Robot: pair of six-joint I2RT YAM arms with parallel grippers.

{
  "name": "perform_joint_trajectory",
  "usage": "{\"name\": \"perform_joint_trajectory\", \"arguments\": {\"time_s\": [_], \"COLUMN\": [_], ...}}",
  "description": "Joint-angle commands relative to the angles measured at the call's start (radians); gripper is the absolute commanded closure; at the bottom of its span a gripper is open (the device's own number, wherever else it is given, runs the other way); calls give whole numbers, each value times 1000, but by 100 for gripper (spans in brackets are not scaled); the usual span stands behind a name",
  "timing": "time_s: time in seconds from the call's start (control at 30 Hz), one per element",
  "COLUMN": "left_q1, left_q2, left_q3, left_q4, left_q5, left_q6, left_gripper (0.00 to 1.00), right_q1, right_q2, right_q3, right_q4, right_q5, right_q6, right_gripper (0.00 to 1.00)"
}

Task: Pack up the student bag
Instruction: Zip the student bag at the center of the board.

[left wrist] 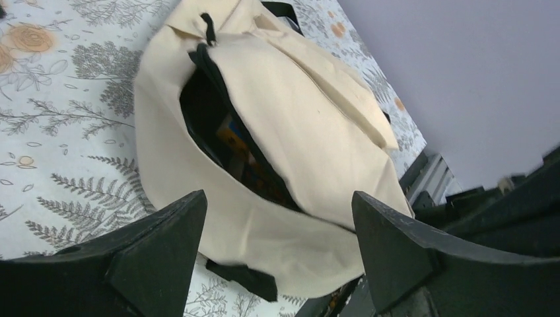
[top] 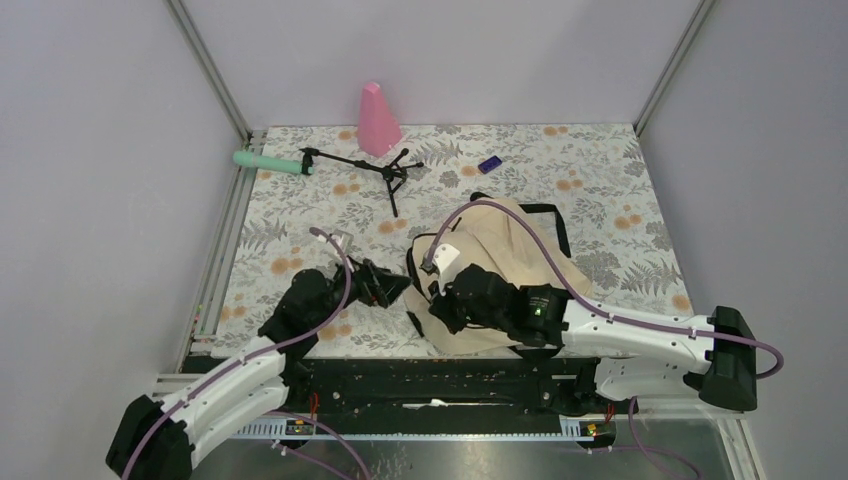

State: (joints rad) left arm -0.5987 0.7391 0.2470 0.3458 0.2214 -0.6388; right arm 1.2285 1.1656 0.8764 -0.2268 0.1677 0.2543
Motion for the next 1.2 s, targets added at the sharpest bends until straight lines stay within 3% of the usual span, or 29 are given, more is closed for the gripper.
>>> {"name": "perform_joint_trajectory", "arguments": {"time_s": [0.0, 0.23, 0.57, 0.77, 1.17], "left_q1": [-14, -107, -332, -356, -385], "left_q2": [-104, -168, 65, 137, 235], "left_q3": [-98, -166, -112, -75, -48], "left_q4": [112, 288, 528, 571, 604], "left_q5": [111, 154, -48, -129, -111], "left_q6": [37, 55, 124, 118, 117], "left_gripper": [19, 20, 22, 37, 45], "right_q1": [-5, -111, -184, -190, -207], "right_q2": [-22, -14, -41, -54, -59], "right_q3": [39, 46, 4, -14, -28], "right_q4": [122, 136, 209, 212, 258], "right_q5": [78, 10, -99, -123, -155], "right_q6": [6, 146, 280, 303, 361], "right_gripper": [100, 100, 100, 100, 100]}}
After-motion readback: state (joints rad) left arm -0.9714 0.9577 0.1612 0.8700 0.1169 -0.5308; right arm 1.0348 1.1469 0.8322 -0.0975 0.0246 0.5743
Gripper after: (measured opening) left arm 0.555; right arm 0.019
